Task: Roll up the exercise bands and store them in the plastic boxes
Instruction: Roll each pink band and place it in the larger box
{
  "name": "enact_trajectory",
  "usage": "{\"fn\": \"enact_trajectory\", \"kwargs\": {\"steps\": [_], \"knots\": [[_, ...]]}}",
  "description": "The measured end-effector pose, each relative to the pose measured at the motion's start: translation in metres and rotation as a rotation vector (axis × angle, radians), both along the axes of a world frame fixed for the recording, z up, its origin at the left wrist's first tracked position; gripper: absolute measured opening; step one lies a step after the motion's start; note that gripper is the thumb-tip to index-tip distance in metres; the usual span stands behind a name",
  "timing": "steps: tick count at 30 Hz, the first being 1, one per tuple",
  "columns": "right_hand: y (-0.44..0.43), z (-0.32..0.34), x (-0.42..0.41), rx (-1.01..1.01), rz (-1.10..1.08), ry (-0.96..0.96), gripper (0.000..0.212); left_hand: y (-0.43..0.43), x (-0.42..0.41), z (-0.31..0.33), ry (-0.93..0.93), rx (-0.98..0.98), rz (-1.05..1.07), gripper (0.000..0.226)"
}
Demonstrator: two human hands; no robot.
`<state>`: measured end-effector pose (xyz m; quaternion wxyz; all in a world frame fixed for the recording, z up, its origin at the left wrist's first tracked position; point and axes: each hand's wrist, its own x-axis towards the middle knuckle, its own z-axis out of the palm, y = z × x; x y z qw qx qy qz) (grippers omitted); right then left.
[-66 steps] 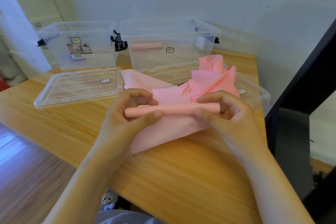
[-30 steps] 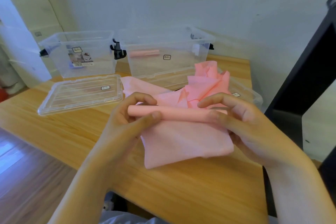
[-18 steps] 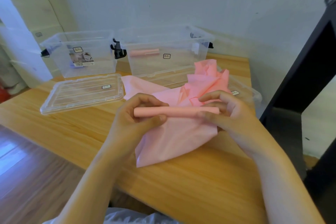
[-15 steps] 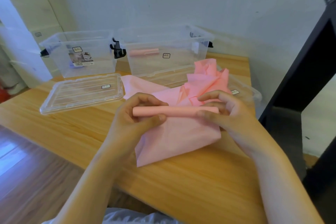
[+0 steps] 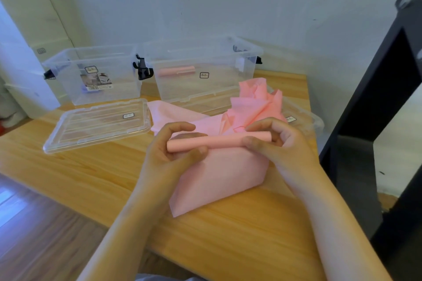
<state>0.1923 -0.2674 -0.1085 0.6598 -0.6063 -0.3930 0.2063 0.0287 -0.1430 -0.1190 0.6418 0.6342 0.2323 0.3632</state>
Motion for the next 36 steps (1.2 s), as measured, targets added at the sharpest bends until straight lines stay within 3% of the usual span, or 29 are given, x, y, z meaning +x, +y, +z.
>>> {"fn": "enact_trajectory", "kwargs": {"steps": [6, 12, 22, 31, 36], "knots": [[0.001, -0.003, 0.003, 0.052, -0.106, 0.003, 0.013, 0.002, -0.002, 0.002, -0.050, -0.097, 0.137, 0.028], [0.005, -0.006, 0.002, 0.050, -0.118, -0.008, 0.013, 0.001, 0.001, 0.003, -0.069, 0.054, 0.326, 0.023], [0.007, -0.009, -0.001, 0.042, -0.044, 0.044, 0.011, 0.000, 0.001, -0.003, -0.141, 0.137, 0.492, 0.021], [0.004, -0.008, 0.001, 0.057, -0.137, 0.040, 0.011, 0.002, 0.004, -0.005, -0.119, 0.158, 0.417, 0.023], [0.004, -0.006, 0.003, 0.071, -0.124, 0.053, 0.013, 0.011, 0.002, -0.008, -0.113, -0.181, 0.093, 0.045]]}}
